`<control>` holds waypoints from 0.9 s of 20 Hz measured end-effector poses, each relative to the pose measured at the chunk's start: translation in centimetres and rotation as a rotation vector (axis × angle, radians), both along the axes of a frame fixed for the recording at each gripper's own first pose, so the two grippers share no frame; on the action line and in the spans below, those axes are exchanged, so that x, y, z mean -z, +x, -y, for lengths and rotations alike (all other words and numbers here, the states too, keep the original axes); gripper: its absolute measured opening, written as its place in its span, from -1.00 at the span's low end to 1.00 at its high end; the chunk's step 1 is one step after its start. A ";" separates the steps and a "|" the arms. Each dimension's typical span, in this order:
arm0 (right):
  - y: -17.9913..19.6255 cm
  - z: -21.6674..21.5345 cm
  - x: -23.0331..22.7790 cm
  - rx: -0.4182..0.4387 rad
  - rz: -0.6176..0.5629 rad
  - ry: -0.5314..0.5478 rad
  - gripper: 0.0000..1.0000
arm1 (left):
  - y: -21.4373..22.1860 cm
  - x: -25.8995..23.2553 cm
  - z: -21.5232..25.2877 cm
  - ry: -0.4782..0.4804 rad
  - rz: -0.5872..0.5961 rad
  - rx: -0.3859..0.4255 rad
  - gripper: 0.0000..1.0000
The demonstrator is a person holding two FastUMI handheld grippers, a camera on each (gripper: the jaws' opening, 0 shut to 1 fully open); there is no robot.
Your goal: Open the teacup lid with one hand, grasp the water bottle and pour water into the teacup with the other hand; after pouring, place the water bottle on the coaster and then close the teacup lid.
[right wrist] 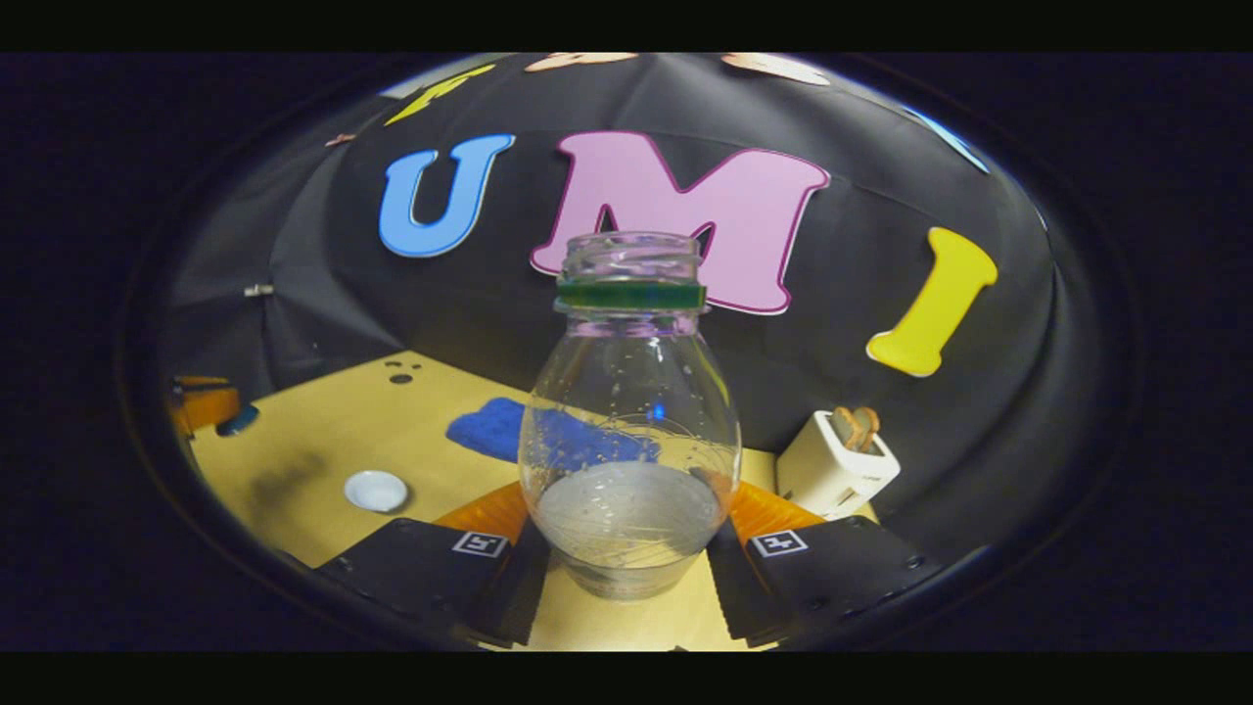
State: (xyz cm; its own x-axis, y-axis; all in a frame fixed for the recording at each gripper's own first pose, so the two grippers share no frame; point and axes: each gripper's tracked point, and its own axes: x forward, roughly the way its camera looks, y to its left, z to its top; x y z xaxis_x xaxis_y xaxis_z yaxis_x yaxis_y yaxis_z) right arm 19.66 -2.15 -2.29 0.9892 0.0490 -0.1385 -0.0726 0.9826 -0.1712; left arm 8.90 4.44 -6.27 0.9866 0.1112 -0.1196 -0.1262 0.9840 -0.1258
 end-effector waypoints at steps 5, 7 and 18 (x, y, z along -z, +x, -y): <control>2.1 -1.4 2.9 -0.039 0.041 0.168 0.51 | 2.2 0.2 2.4 0.014 0.027 0.048 -0.43; 4.2 -1.7 4.8 -0.042 0.053 0.170 0.52 | 3.1 1.0 3.1 0.031 0.025 0.068 -0.43; 8.9 -3.3 12.6 -0.070 0.012 0.112 0.58 | 5.8 6.8 4.7 -0.009 0.011 0.115 -0.43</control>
State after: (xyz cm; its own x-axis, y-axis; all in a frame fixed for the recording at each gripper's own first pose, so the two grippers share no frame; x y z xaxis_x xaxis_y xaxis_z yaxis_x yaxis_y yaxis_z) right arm 28.58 1.10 -14.93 0.9844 0.1320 -0.1160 -0.1398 0.9882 -0.0619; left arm 14.67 -0.26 -13.11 0.9941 -0.0042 -0.1088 -0.0106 0.9907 -0.1354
